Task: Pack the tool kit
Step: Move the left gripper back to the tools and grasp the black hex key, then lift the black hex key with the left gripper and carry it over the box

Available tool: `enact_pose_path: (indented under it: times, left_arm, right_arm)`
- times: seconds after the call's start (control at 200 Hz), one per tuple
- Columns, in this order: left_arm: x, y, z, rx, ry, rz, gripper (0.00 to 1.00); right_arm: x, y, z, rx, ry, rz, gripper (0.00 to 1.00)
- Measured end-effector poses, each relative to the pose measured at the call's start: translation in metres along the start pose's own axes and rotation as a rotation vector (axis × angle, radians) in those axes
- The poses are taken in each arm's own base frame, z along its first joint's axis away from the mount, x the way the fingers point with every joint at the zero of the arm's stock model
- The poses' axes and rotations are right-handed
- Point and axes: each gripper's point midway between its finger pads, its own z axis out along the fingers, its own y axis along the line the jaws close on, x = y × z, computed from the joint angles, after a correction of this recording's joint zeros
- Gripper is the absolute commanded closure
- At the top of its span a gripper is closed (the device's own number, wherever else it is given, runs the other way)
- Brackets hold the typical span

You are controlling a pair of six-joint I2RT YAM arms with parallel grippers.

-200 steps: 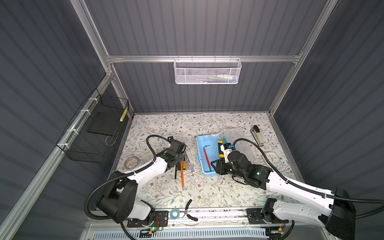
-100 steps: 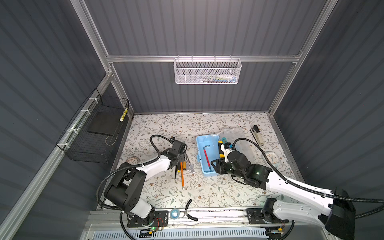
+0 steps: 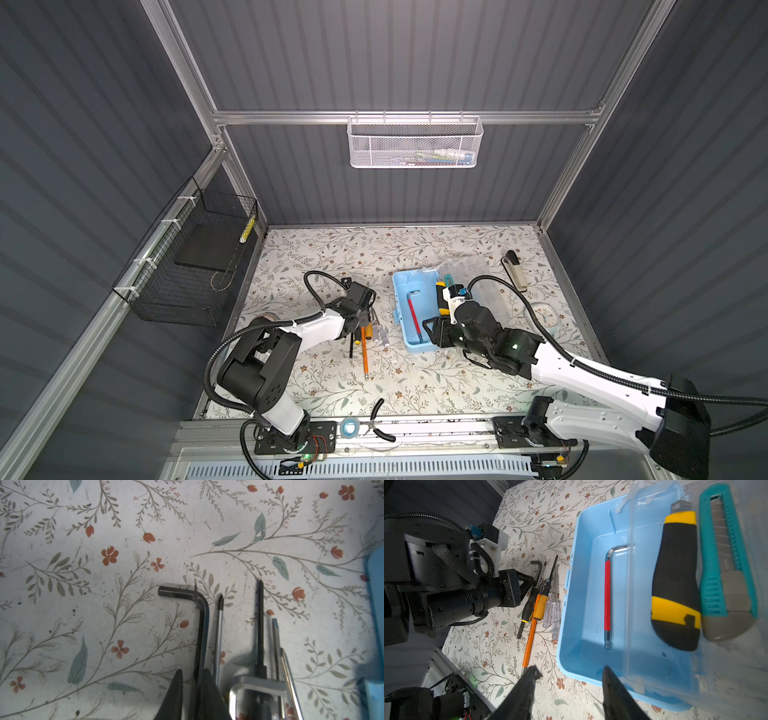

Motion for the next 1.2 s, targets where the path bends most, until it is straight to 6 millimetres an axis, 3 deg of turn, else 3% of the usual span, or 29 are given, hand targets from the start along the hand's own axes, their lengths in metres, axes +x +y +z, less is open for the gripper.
enact_pose_path:
  times: [0.695,0.835,0.98,1.111,1.201]
  left_arm:
    - [-0.002,-0.002,0.016,-0.03,0.003,0.008,0.9]
    - [-0.003,-0.001,0.016,-0.035,0.001,0.009,1.0]
    - [-0.003,0.001,0.015,-0.048,0.003,0.015,1.0]
    - [-0.001,0.009,0.008,-0.08,0.016,0.026,1.0]
    - [-0.015,0.011,-0.014,-0.059,-0.022,0.008,1.0]
  right_arm:
    - [-0.001,-0.006,0.004,0.018,0.002,0.012,0.48]
    - [0.0,-0.008,0.008,0.025,0.01,0.016,0.48]
    - [0.006,-0.013,0.017,0.038,0.04,0.019,0.48]
    - [0.005,-0.013,0.018,0.026,0.046,0.027,0.48]
    - [0.002,-0.011,0.017,0.009,0.041,0.038,0.48]
